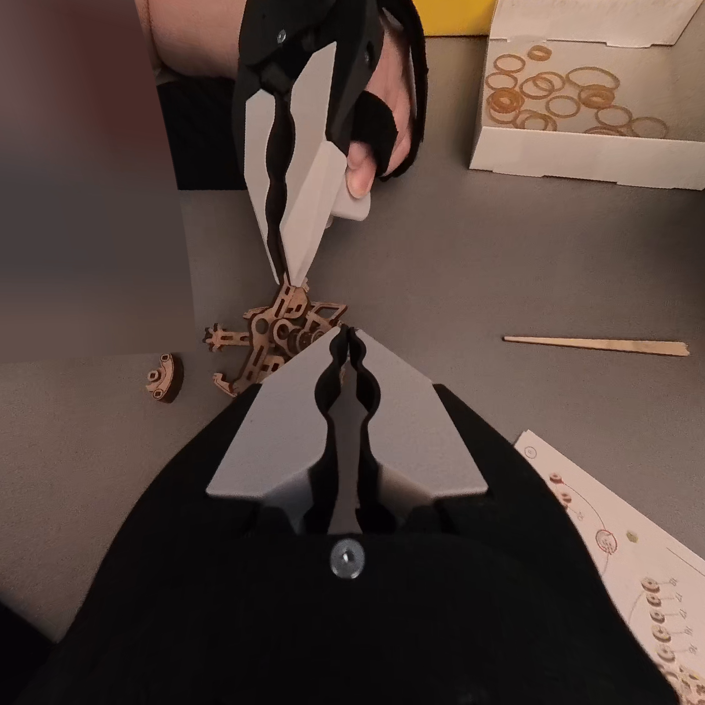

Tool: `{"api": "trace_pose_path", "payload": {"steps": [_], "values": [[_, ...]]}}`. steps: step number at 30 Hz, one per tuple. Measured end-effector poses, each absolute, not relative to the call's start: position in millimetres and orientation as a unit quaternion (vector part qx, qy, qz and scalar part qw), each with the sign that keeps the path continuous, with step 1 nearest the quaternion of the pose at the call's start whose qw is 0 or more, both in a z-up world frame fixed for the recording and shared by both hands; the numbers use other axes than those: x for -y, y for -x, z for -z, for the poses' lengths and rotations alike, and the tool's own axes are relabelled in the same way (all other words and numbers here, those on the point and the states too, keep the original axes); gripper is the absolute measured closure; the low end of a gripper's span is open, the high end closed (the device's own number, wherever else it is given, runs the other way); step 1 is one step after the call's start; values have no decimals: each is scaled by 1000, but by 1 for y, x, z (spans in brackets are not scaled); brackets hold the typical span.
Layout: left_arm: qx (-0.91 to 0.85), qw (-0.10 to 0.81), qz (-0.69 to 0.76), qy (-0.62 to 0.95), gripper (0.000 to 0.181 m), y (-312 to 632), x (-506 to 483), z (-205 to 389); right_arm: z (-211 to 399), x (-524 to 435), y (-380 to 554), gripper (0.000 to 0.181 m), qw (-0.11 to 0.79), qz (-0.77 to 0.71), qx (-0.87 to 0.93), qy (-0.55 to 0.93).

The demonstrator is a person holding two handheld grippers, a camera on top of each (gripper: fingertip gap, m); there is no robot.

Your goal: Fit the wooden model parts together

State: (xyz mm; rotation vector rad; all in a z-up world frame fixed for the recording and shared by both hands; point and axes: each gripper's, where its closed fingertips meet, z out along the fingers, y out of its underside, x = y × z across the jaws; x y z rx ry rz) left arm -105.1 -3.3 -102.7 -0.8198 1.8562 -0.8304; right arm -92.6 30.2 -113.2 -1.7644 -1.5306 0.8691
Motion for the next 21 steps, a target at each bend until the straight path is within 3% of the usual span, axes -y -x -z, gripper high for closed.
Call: {"api": "trace_pose_path", "payload": {"steps": [10, 15, 21], "values": [[-748, 441, 357, 344, 181, 106, 2, 105, 114, -31, 94, 181, 326, -333, 580, 668], [-746, 441, 358, 347, 181, 106, 0, 105, 87, -20, 100, 181, 361, -362, 618, 598], [-746, 444, 356, 345, 181, 106, -2, 104, 89, -2, 105, 181, 270, -399, 692, 537]]}}
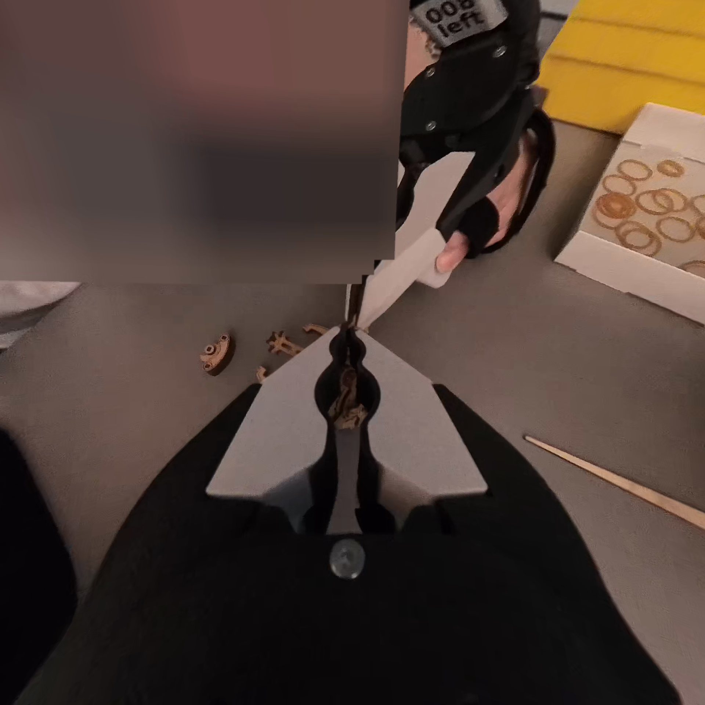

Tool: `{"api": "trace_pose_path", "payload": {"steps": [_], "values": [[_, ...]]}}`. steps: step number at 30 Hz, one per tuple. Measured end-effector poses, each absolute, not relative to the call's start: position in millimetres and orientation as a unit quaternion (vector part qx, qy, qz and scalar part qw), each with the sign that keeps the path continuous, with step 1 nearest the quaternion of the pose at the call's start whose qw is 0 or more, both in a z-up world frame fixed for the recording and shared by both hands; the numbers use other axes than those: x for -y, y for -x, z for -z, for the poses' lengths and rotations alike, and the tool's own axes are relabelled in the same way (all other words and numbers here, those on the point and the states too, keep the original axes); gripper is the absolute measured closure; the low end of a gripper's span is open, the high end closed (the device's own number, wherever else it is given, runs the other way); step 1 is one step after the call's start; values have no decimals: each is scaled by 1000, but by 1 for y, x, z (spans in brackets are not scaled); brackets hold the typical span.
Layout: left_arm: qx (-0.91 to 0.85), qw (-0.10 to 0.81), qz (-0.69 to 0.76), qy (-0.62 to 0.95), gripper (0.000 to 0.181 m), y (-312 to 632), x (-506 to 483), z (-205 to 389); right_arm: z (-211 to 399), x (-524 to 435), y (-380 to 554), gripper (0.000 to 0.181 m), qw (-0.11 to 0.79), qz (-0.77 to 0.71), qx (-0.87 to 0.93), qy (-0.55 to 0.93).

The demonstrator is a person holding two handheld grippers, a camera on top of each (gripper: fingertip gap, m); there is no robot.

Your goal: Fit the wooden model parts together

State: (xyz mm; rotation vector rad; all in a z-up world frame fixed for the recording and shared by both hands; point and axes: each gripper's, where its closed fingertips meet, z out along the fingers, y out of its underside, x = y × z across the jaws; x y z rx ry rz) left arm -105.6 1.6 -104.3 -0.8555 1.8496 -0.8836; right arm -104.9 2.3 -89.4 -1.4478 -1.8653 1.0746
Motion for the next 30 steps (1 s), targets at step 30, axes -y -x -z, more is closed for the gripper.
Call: {"api": "trace_pose_path", "payload": {"steps": [30], "values": [[-740, 448, 367, 344, 181, 101, -10, 103, 58, -17, 54, 149, 384, -382, 530, 653]]}}
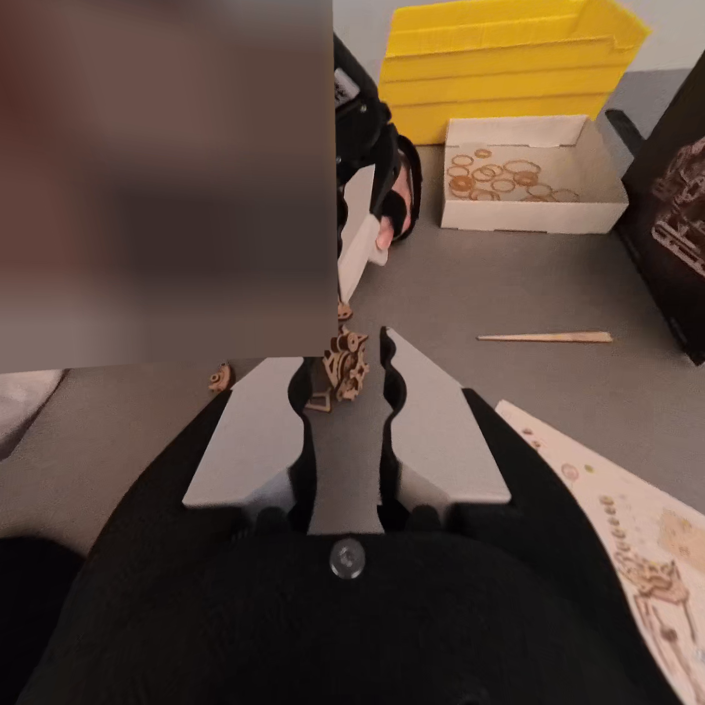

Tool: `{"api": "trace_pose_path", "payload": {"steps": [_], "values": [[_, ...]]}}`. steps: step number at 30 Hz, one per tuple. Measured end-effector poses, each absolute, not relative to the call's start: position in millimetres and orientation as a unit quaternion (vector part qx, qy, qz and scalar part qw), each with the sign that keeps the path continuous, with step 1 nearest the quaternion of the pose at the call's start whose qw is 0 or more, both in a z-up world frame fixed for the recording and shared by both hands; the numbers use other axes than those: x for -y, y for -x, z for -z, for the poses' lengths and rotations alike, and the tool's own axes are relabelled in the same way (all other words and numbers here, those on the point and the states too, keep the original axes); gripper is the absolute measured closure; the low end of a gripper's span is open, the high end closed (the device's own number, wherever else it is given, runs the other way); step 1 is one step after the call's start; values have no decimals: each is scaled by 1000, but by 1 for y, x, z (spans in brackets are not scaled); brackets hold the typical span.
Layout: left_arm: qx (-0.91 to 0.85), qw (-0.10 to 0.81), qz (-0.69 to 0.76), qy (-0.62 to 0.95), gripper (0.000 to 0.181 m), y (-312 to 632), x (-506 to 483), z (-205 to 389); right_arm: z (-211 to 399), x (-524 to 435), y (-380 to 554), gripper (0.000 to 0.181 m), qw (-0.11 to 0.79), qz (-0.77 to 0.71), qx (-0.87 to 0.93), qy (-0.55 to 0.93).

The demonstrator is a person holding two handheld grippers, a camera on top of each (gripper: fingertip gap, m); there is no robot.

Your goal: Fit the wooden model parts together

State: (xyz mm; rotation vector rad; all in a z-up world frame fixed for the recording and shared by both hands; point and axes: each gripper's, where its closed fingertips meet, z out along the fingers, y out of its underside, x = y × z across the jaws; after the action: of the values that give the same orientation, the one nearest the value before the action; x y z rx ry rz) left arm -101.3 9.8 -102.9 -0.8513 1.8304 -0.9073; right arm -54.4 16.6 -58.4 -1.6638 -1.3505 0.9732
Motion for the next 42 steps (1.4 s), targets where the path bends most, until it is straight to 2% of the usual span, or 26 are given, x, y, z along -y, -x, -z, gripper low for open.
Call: {"api": "trace_pose_path", "payload": {"steps": [4, 11, 15, 21, 42], "values": [[-737, 446, 374, 344, 181, 101, -8, 101, 80, 0, 51, 149, 418, -348, 509, 667], [-757, 442, 352, 329, 181, 99, -3, 107, 72, 13, 61, 150, 477, -331, 490, 650], [-764, 443, 345, 318, 181, 93, -3, 107, 85, 14, 65, 150, 489, -288, 506, 650], [-774, 437, 336, 310, 181, 92, -4, 108, 96, 12, 65, 161, 485, -264, 515, 656], [-779, 446, 327, 296, 181, 93, 11, 89, 77, 23, 66, 162, 524, -242, 473, 665]]}}
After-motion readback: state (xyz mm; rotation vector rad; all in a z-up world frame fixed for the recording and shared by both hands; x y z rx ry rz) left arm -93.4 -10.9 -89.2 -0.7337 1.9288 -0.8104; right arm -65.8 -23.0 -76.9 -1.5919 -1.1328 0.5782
